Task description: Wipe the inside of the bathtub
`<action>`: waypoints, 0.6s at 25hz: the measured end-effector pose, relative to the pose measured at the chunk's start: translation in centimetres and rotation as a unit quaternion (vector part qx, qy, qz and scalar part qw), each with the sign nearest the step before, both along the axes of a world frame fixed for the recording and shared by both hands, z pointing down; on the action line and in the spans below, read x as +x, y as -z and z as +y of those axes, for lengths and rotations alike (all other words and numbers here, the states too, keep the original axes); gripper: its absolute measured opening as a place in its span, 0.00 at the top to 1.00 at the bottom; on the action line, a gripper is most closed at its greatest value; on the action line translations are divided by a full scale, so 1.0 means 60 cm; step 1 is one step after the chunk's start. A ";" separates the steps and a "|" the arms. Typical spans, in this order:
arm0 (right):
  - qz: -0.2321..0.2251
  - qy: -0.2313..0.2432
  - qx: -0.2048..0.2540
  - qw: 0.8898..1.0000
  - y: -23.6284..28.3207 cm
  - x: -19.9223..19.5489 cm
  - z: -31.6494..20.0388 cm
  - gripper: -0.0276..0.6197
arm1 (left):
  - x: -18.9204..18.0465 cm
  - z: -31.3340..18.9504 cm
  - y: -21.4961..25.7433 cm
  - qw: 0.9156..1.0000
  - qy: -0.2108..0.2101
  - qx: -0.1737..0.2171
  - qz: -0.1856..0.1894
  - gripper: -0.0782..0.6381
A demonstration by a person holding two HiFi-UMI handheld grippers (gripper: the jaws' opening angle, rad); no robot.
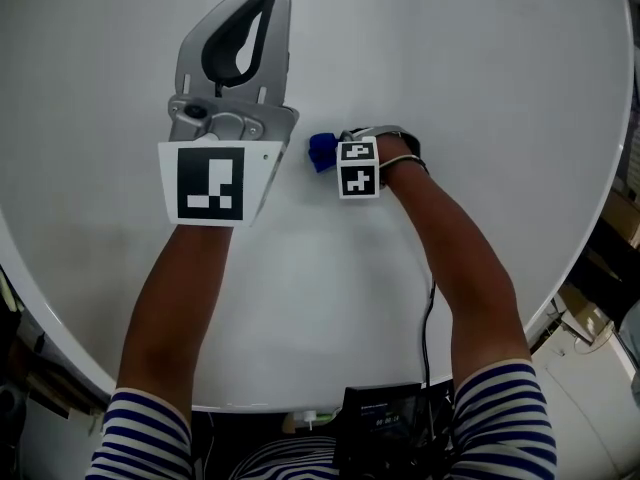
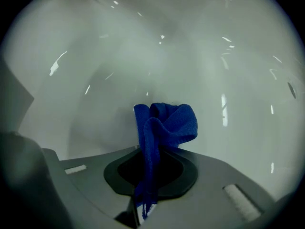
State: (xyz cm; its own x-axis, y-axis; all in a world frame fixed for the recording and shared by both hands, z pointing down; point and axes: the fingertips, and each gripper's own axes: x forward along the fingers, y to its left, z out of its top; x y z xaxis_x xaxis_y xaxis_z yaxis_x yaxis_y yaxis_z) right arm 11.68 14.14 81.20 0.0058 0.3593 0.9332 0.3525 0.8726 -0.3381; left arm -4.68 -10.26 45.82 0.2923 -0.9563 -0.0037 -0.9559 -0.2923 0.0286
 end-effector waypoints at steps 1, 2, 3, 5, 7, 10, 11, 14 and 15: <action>0.003 0.003 -0.009 1.000 -0.001 0.002 0.012 0.89 | 0.000 -0.001 0.002 1.000 0.000 0.001 0.001 0.89; 0.005 0.005 -0.016 1.000 -0.001 0.004 0.023 0.89 | 0.000 -0.001 0.004 1.000 0.000 0.002 0.001 0.89; 0.007 0.005 -0.023 1.000 -0.001 0.006 0.032 0.89 | 0.000 -0.001 0.005 1.000 0.000 0.002 0.001 0.89; 0.010 -0.003 -0.035 0.999 0.000 0.008 0.045 0.89 | 0.001 0.000 0.006 1.000 -0.001 0.003 0.000 0.89; 0.013 -0.009 -0.048 0.999 0.001 0.011 0.052 0.89 | 0.000 0.000 0.006 1.000 0.000 0.003 0.000 0.89; 0.017 -0.018 -0.053 0.998 -0.001 0.013 0.050 0.89 | 0.001 -0.001 0.008 1.000 -0.001 0.001 -0.001 0.89; 0.015 -0.031 -0.050 0.998 0.000 0.012 0.045 0.89 | 0.001 -0.002 0.009 1.000 -0.001 -0.001 -0.001 0.89; -0.013 -0.101 -0.035 0.994 0.030 -0.001 0.021 0.89 | -0.001 -0.002 0.022 1.000 0.003 -0.007 0.003 0.89; -0.025 -0.128 -0.027 0.991 0.049 -0.005 0.011 0.89 | 0.000 0.000 0.033 1.000 0.006 -0.009 0.004 0.89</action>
State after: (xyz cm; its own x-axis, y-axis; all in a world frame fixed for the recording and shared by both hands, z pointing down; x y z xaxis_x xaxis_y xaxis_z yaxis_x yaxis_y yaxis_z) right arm 11.39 14.77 78.25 -0.1388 0.3921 0.9094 0.1392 0.9169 -0.3741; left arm -4.70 -10.25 43.87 0.2815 -0.9595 0.0106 -0.9589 -0.2809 0.0403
